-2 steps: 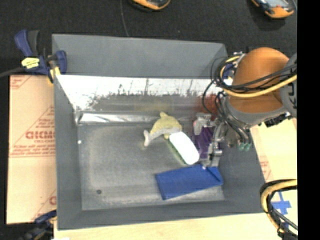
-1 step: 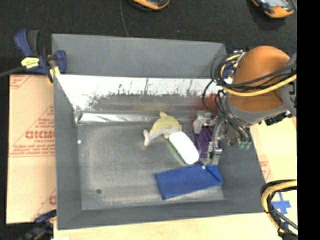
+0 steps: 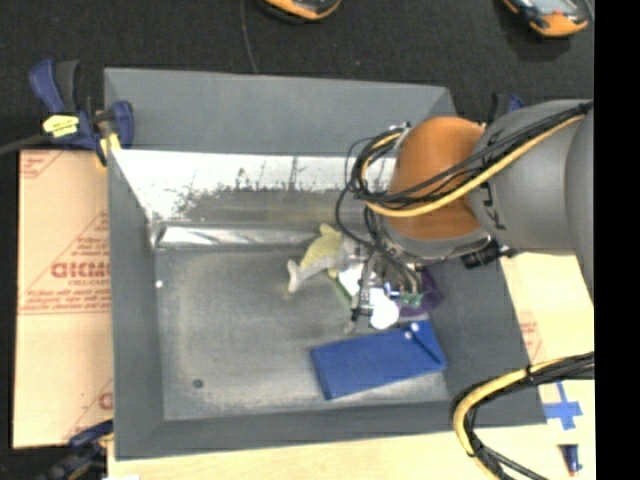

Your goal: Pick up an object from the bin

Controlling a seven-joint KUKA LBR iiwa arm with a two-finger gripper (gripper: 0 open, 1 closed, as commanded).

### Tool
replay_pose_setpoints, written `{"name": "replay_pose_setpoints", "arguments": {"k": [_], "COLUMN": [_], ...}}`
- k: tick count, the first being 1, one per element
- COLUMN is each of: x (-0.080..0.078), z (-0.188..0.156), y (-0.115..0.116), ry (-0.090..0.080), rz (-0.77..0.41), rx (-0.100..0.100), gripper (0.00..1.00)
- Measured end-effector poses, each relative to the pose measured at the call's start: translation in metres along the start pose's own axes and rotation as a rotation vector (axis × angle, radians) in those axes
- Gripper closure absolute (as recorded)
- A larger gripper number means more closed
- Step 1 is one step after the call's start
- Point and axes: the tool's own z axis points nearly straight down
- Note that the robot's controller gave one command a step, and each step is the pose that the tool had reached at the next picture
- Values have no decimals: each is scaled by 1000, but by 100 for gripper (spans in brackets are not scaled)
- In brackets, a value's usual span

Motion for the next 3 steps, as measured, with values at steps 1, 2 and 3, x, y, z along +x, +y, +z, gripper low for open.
{"name": "replay_pose_setpoints", "arguments": {"k": [1,2,3], "x": [-10,-27,-10], "z": [23,-26,-37], "y": [10,15,32], "ry": [-2,1,2], "rz": [-185,-291,-16], "rx": [4,0,1], "gripper": [0,0,0]}}
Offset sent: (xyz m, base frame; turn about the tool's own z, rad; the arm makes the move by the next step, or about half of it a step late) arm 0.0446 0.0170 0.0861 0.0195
